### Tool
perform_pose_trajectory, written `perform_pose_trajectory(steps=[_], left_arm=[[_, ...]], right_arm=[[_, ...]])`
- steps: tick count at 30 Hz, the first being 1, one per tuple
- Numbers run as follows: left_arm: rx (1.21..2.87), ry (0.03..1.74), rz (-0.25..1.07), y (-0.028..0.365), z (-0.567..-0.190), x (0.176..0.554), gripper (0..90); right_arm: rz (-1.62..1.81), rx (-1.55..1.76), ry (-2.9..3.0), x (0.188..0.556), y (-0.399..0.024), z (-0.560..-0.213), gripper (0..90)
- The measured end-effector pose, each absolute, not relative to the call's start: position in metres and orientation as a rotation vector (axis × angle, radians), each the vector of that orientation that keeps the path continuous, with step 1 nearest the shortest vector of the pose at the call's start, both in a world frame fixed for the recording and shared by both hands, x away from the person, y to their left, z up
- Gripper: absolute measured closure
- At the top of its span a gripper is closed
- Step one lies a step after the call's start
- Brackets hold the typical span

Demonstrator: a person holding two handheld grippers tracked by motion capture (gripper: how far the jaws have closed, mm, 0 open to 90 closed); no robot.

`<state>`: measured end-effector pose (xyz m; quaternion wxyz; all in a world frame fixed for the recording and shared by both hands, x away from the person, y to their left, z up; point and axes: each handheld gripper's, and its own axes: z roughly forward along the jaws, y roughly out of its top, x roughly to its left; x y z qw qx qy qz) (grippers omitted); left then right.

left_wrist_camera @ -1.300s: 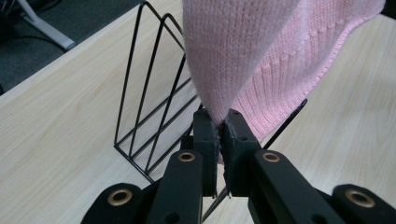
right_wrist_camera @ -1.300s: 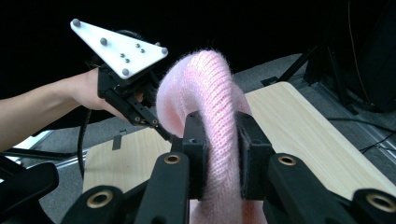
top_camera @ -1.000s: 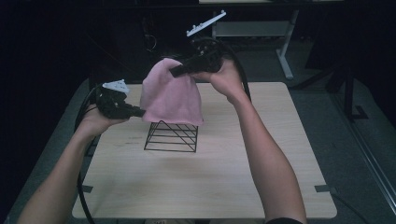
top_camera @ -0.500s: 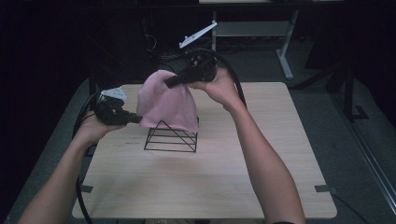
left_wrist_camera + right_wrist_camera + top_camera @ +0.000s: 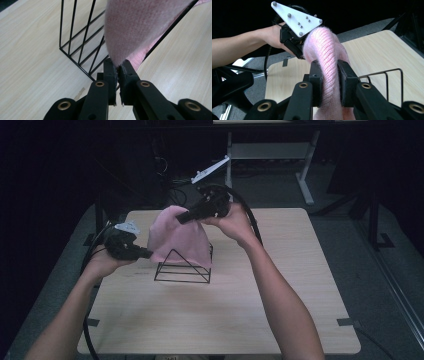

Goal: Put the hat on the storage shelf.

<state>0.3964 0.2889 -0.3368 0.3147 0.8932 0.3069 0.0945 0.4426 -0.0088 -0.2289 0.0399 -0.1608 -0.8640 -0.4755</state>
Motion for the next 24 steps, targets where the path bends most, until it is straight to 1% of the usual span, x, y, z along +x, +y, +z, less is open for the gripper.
perform_pose_trajectory(steps=[11, 24], left_arm=[[2.364, 0.840, 0.238, 0.293, -0.355, 0.395, 85.7], [2.433, 0.873, 0.225, 0.292, -0.380, 0.395, 85.9]], right_arm=[[-1.423, -0.494, -2.643, 0.444, -0.003, -0.249, 74.5], [-1.360, -0.488, -2.624, 0.445, 0.006, -0.276, 73.1]])
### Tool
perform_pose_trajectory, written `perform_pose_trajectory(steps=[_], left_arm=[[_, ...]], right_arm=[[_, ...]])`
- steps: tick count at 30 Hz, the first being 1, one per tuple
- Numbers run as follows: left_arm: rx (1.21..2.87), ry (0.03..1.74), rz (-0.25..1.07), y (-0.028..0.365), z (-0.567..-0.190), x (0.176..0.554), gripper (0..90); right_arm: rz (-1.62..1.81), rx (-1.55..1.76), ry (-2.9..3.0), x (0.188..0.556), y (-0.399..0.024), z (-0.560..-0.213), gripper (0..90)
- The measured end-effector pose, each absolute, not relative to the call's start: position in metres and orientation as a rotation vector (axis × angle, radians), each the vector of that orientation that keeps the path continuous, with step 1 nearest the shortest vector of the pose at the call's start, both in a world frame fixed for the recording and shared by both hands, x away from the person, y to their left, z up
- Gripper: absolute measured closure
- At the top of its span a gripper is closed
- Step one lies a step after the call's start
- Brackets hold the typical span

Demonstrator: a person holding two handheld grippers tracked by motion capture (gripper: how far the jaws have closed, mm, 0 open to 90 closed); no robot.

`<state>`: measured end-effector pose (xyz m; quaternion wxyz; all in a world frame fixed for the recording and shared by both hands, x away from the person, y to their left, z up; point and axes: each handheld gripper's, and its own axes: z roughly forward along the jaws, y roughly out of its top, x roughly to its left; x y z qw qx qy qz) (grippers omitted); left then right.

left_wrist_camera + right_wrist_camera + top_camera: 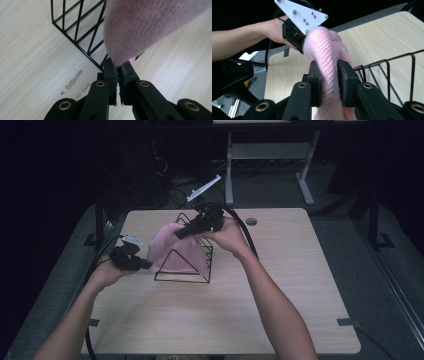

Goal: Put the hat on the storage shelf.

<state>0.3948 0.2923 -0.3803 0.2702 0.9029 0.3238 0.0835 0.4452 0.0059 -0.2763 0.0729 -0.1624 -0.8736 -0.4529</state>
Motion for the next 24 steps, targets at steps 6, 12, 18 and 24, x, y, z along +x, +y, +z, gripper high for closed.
perform_pose_trajectory(steps=[6, 12, 18, 24], left_arm=[[2.475, 0.883, 0.231, 0.291, -0.390, 0.396, 85.9], [2.520, 0.873, 0.237, 0.287, -0.399, 0.397, 85.9], [2.527, 0.907, 0.204, 0.289, -0.409, 0.402, 85.8], [2.562, 0.910, 0.208, 0.287, -0.414, 0.405, 85.9]], right_arm=[[-1.323, -0.493, -2.621, 0.446, 0.006, -0.287, 68.6], [-1.301, -0.489, -2.626, 0.444, 0.005, -0.297, 70.1], [-1.276, -0.493, -2.607, 0.443, 0.006, -0.302, 68.6], [-1.298, -0.501, -2.577, 0.444, 0.000, -0.306, 70.9]])
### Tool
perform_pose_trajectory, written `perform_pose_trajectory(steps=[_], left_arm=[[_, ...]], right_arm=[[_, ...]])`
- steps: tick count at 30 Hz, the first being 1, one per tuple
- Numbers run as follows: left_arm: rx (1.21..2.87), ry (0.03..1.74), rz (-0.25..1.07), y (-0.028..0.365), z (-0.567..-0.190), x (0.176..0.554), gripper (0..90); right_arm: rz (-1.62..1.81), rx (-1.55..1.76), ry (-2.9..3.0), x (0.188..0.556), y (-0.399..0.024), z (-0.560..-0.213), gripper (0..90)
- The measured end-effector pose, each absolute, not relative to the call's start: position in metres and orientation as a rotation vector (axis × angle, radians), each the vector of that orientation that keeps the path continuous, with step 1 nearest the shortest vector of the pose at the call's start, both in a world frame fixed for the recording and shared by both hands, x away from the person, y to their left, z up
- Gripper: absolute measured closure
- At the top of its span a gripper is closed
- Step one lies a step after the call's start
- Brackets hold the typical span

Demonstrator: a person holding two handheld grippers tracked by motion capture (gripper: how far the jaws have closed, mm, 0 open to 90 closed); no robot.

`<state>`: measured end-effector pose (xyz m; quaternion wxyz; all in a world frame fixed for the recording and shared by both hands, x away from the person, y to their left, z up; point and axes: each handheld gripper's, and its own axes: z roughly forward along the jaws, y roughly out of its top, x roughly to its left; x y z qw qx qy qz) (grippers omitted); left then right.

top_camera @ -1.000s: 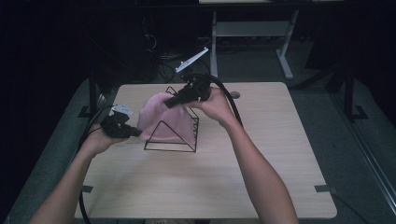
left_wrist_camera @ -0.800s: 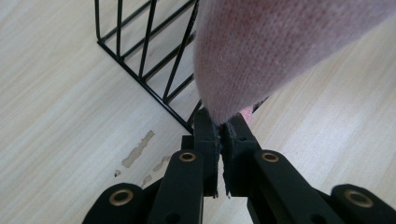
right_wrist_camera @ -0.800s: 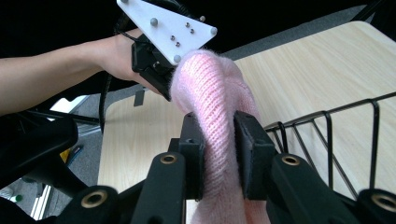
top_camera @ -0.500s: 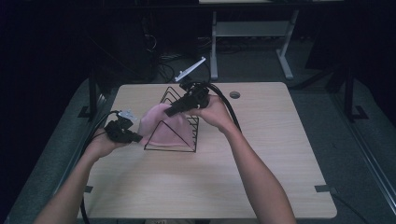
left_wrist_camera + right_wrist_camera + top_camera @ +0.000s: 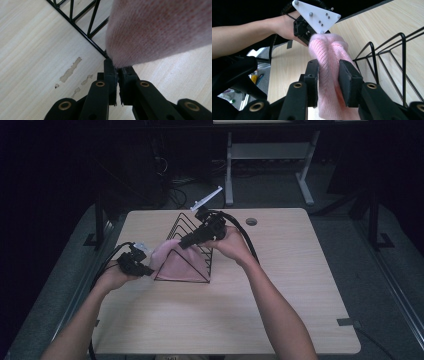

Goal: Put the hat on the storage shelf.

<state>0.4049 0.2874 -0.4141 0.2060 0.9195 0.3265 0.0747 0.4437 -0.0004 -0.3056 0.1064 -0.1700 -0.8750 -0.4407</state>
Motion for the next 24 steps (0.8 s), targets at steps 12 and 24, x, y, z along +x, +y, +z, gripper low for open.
perform_pose_trajectory(steps=[12, 24], left_arm=[[2.584, 0.924, 0.190, 0.283, -0.419, 0.403, 85.3], [2.530, 0.907, 0.191, 0.289, -0.409, 0.399, 77.4]], right_arm=[[-1.303, -0.482, -2.591, 0.440, 0.003, -0.306, 81.1], [-1.385, -0.487, -2.554, 0.436, -0.008, -0.304, 70.7]])
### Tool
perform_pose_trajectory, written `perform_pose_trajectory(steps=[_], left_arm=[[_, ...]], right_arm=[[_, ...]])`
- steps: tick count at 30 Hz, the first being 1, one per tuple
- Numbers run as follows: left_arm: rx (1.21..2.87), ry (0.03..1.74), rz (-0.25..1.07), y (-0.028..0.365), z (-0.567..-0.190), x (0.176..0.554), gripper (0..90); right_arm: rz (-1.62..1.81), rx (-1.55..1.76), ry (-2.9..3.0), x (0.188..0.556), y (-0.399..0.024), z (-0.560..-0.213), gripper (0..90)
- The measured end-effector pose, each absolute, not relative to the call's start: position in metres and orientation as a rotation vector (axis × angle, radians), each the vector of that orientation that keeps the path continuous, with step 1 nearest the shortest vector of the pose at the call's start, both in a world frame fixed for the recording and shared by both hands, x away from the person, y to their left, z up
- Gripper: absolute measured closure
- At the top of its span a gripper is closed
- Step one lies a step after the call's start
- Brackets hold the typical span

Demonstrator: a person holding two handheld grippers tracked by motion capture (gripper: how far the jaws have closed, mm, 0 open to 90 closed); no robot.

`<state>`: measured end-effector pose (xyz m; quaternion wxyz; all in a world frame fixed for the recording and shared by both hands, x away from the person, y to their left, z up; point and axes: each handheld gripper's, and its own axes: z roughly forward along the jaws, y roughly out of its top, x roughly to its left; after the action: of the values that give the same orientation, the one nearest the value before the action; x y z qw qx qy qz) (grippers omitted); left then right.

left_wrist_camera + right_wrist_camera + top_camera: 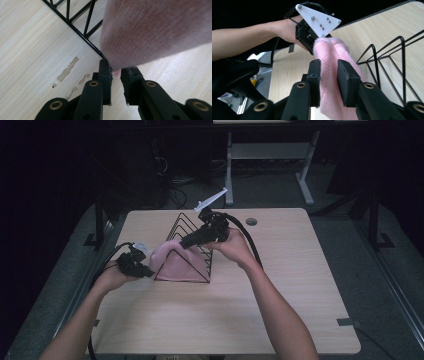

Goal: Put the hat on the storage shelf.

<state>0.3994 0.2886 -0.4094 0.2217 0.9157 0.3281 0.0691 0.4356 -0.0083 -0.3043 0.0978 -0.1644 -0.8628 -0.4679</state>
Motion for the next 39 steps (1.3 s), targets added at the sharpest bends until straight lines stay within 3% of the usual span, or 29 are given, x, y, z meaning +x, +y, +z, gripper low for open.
perform_pose_trajectory(steps=[12, 18, 25, 39], left_arm=[[2.493, 0.897, 0.195, 0.293, -0.395, 0.395, 71.7], [2.480, 0.876, 0.200, 0.291, -0.391, 0.393, 70.3], [2.463, 0.862, 0.210, 0.290, -0.388, 0.389, 62.8], [2.425, 0.877, 0.231, 0.296, -0.383, 0.383, 56.0]], right_arm=[[-1.416, -0.498, -2.550, 0.432, -0.023, -0.300, 68.8], [-1.393, -0.479, -2.550, 0.430, -0.022, -0.301, 61.3], [-1.341, -0.477, -2.582, 0.428, -0.019, -0.307, 54.3], [-1.369, -0.589, -2.583, 0.425, -0.055, -0.314, 50.1]])
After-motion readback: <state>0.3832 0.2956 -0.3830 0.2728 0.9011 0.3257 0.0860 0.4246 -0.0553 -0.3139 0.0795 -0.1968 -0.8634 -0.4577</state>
